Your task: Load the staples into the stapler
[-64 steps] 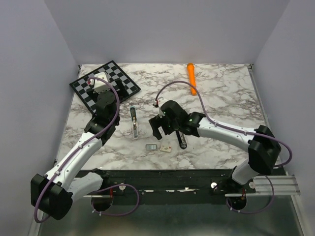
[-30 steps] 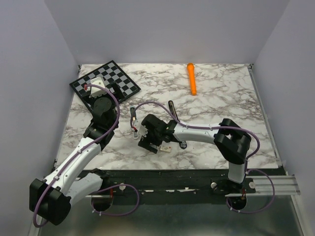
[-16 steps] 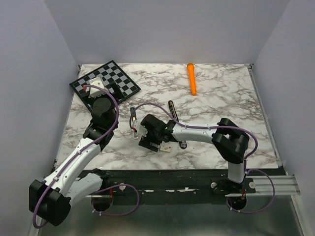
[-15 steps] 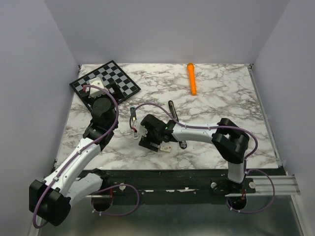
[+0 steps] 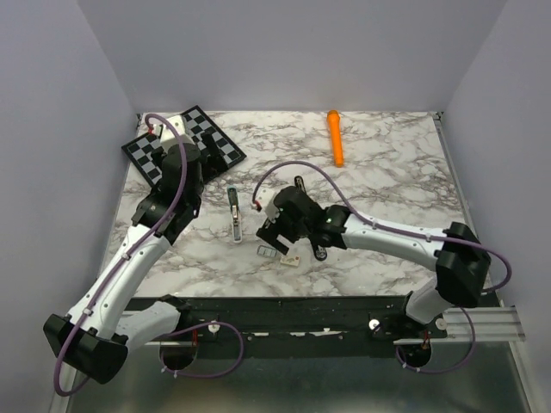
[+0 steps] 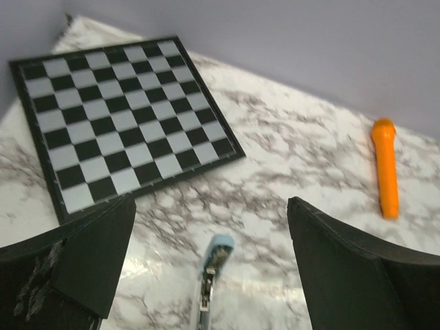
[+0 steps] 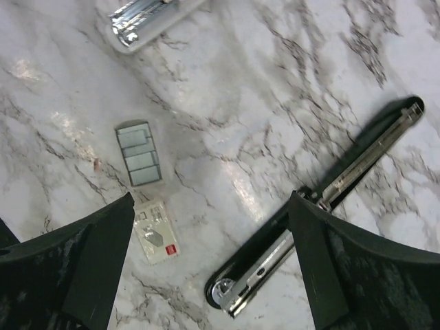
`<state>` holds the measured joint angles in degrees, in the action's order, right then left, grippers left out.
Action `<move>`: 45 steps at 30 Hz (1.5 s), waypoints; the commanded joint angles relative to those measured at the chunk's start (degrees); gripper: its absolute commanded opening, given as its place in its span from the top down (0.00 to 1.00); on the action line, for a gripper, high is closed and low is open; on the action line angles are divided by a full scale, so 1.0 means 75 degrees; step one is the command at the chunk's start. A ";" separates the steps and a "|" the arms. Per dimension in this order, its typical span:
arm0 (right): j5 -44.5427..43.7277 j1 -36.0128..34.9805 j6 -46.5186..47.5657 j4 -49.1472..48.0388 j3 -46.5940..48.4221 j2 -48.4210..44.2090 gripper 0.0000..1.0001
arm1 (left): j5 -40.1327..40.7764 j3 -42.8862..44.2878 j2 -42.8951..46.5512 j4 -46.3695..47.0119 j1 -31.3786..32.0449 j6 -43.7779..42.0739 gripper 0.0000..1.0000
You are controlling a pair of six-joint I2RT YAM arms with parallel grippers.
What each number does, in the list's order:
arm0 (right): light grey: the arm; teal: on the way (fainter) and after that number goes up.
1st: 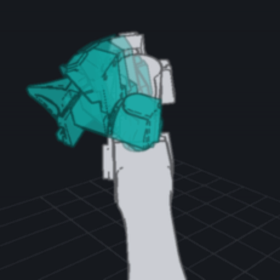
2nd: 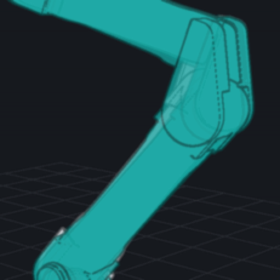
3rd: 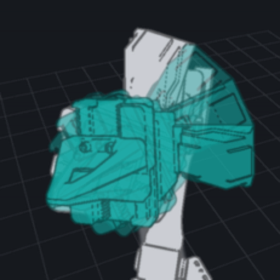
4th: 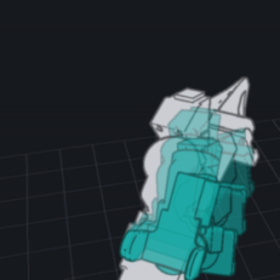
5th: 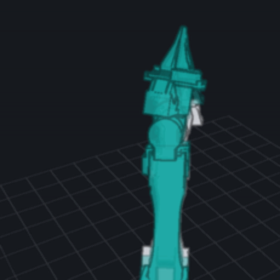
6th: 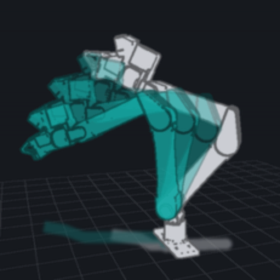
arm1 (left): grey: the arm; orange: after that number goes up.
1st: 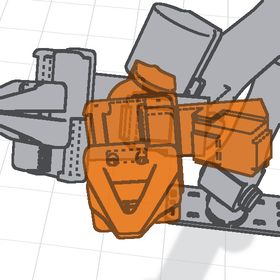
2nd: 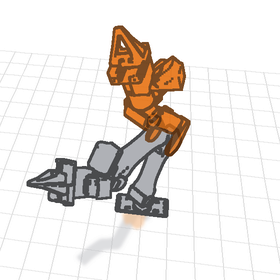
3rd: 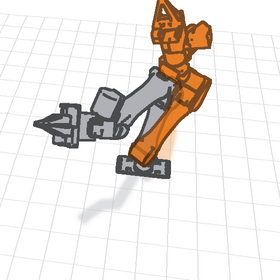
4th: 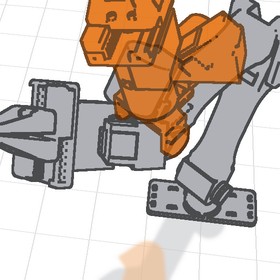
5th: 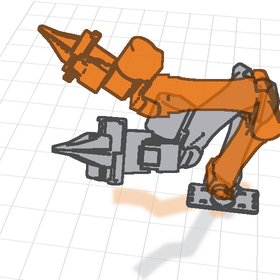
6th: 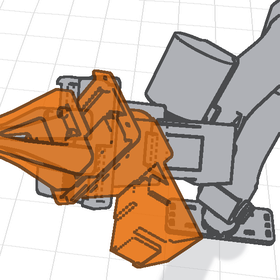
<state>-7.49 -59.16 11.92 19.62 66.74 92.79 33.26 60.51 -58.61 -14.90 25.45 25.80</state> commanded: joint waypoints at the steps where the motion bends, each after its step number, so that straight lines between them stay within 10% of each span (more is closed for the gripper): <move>1: -0.0746 0.0387 -0.1481 -0.0002 -0.0788 -0.0863 0.00 | -0.2135 0.0463 -0.0434 -0.3470 0.0016 0.1550 0.01; 12: -0.2047 0.2004 -0.3371 -0.0552 -0.2827 -0.3780 0.00 | -0.3016 0.0299 -0.1735 -0.4705 0.2193 0.2349 0.20; 23: -0.2939 0.2145 -0.3453 -0.1994 -0.4785 -0.5915 0.00 | -0.3075 0.0287 -0.3411 -0.3628 0.3051 0.1764 0.60; 45: -0.3045 0.2145 -0.3254 -0.2194 -0.4903 -0.5798 0.00 | -0.3297 0.0615 -0.5052 -0.3557 0.3157 0.0497 0.71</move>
<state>-28.97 -43.27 -12.99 5.10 29.71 48.66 10.37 63.33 -95.26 -41.41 48.88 31.86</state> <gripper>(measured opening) 0.997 0.293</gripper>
